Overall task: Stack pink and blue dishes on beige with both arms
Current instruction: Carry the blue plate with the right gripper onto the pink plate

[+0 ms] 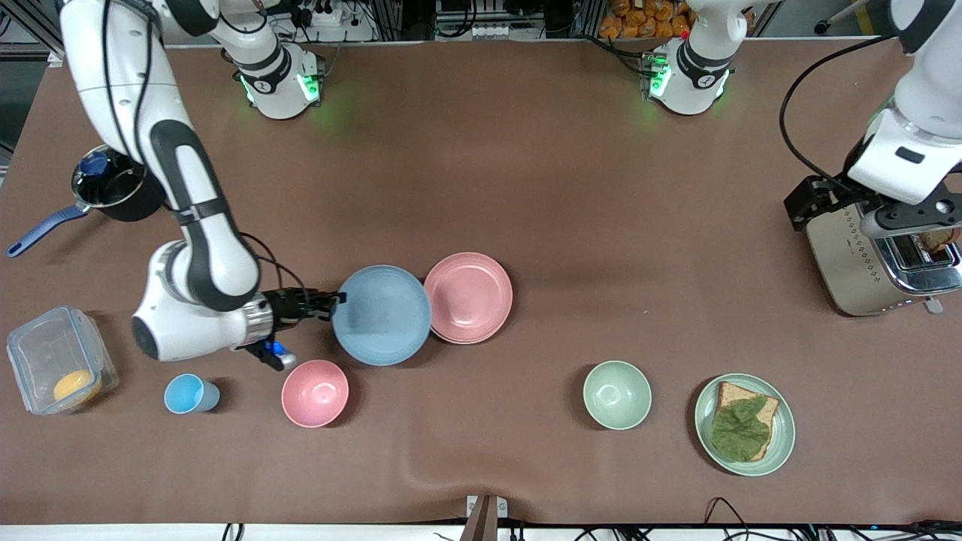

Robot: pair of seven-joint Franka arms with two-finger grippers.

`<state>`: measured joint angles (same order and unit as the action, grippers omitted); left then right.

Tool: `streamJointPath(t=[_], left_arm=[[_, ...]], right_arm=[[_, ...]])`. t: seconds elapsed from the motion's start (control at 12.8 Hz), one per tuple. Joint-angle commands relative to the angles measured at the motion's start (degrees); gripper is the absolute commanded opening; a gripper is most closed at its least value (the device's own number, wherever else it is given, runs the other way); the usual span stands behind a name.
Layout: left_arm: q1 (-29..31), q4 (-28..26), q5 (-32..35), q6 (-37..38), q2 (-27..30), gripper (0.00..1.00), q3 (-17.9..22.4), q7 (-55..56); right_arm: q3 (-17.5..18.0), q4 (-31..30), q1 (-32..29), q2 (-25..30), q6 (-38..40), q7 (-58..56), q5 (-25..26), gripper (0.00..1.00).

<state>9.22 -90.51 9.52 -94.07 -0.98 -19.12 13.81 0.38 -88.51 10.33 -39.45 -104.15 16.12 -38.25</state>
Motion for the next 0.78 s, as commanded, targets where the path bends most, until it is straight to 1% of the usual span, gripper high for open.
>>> streamJointPath(t=[0.0, 0.08, 0.23, 0.39, 0.7], left_arm=[[-4.8, -0.6, -2.8, 4.0, 2.4, 1.0, 6.7, -4.0], [-5.9, -0.9, -3.8, 4.8, 3.0, 1.0, 9.2, -4.1], [-7.7, -2.6, -8.5, 4.9, 4.5, 1.0, 14.3, -4.5], [-8.3, -3.2, -8.8, 5.3, 5.2, 1.0, 15.3, -4.1], [-8.7, -5.4, -9.3, 5.6, 7.3, 1.0, 15.2, -1.2]], right_arm=[[-0.6, -2.0, 2.8, 1.1, -2.0, 3.6, -3.2, 0.0], [-0.6, -2.0, 3.8, 1.0, -2.8, 5.0, -3.2, 0.0], [-0.6, -3.0, 6.4, 1.1, -5.3, 7.7, -3.4, 0.0], [-0.6, -5.0, 8.7, 1.6, -7.5, 8.8, -5.9, 0.0], [-0.6, -6.4, 10.7, 1.7, -8.0, 9.0, -7.8, 0.0]])
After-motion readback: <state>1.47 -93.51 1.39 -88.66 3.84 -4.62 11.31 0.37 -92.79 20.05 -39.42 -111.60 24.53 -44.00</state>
